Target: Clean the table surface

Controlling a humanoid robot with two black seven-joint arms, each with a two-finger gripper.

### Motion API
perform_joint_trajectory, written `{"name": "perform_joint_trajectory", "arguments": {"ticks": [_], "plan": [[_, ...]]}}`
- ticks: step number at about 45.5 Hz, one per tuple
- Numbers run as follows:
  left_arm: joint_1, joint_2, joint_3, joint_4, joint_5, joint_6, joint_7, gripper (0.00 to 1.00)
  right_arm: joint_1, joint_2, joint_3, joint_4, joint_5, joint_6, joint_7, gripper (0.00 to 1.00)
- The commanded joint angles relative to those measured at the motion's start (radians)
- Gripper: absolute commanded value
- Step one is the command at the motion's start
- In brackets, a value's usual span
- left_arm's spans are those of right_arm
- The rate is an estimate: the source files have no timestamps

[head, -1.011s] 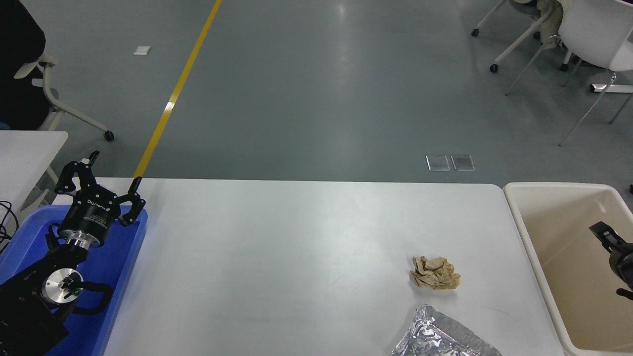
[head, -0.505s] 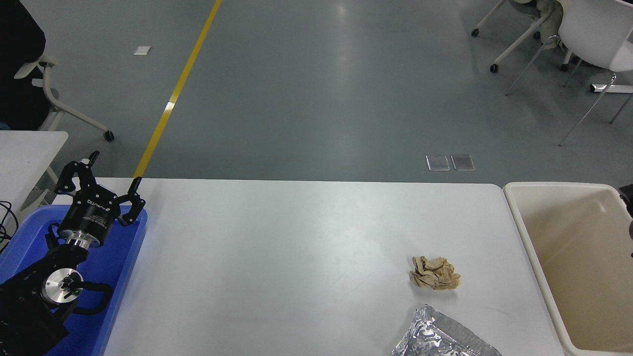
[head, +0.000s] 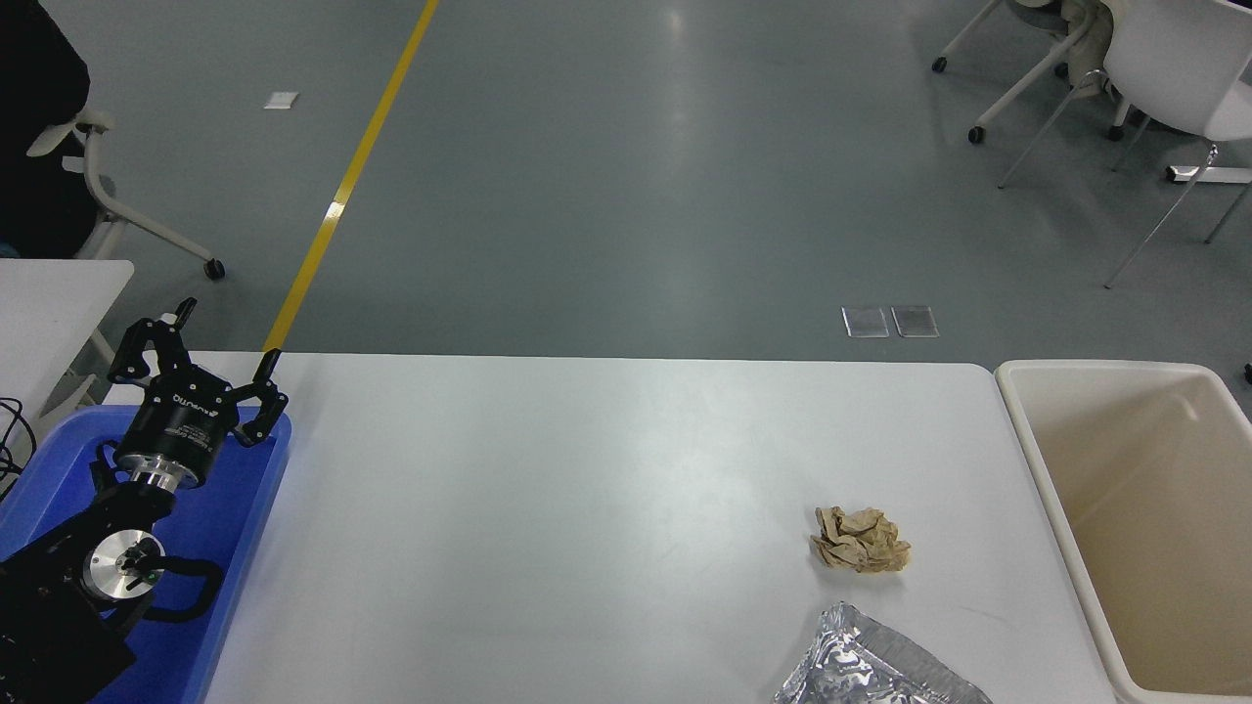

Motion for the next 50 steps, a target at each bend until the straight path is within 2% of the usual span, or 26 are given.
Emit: {"name": "perform_joint_trajectory", "arguments": {"ticks": [1, 9, 13, 20, 32, 50], "plan": [[0.000, 0.000, 0.000, 0.000, 0.000, 0.000, 0.000, 1.00, 0.039, -0.020, 0.249, 0.074, 0.032, 0.007, 0.001, 0.98], [0.000, 0.000, 0.000, 0.000, 0.000, 0.000, 0.000, 1.00, 0.046, -0.017, 0.479, 0.181, 0.032, 0.006, 0.004, 0.98], [0.000, 0.000, 0.000, 0.000, 0.000, 0.000, 0.000, 1.00, 0.043, -0.013, 0.541, 0.238, 0.032, 0.006, 0.044, 0.98], [0.000, 0.000, 0.000, 0.000, 0.000, 0.000, 0.000, 1.00, 0.034, -0.004, 0.579, 0.309, 0.032, 0.006, 0.128, 0.98], [0.000, 0.000, 0.000, 0.000, 0.000, 0.000, 0.000, 1.00, 0.000, 0.053, 0.716, 0.428, 0.031, 0.006, 0.164, 0.99], [0.000, 0.000, 0.000, 0.000, 0.000, 0.000, 0.000, 1.00, -0.099, 0.142, 0.722, 0.513, 0.019, 0.018, 0.253, 0.99]]}}
